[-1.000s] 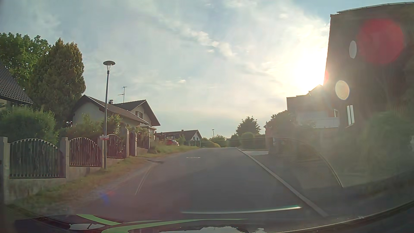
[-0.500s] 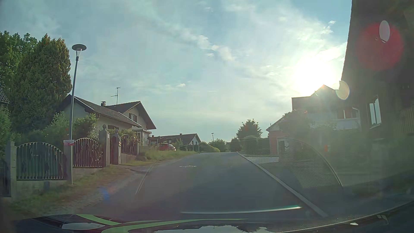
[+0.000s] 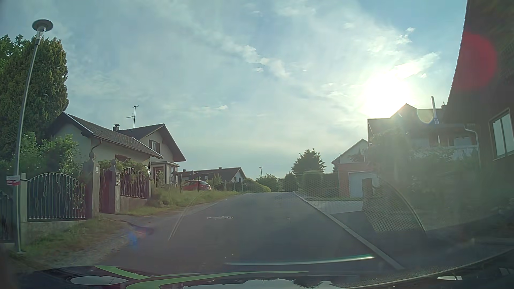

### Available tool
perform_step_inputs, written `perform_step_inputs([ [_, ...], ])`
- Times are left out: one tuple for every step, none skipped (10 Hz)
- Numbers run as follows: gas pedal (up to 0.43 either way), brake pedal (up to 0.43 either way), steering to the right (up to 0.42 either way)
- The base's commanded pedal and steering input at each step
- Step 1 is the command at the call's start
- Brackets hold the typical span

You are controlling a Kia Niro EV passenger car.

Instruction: Follow the waypoints while adhering to traffic rules and regulations

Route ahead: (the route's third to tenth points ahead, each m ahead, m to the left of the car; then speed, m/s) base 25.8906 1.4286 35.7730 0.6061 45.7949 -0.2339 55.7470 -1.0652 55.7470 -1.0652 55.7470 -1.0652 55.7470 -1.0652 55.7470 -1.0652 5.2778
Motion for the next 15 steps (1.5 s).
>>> perform_step_inputs([
  [0.248, 0.000, 0.007],
  [0.248, 0.000, 0.007],
  [0.248, 0.000, 0.006],
  [0.248, 0.000, 0.005],
  [0.248, 0.000, 0.004],
  [0.248, 0.000, 0.004],
  [0.248, 0.000, 0.004],
  [0.248, 0.000, 0.003],
  [0.248, 0.000, 0.002],
  [0.248, 0.000, 0.001],
  [0.248, 0.000, -0.001],
  [0.248, 0.000, -0.003],
  [0.248, 0.000, -0.003],
  [0.228, 0.000, -0.003],
  [0.209, 0.000, -0.003],
])
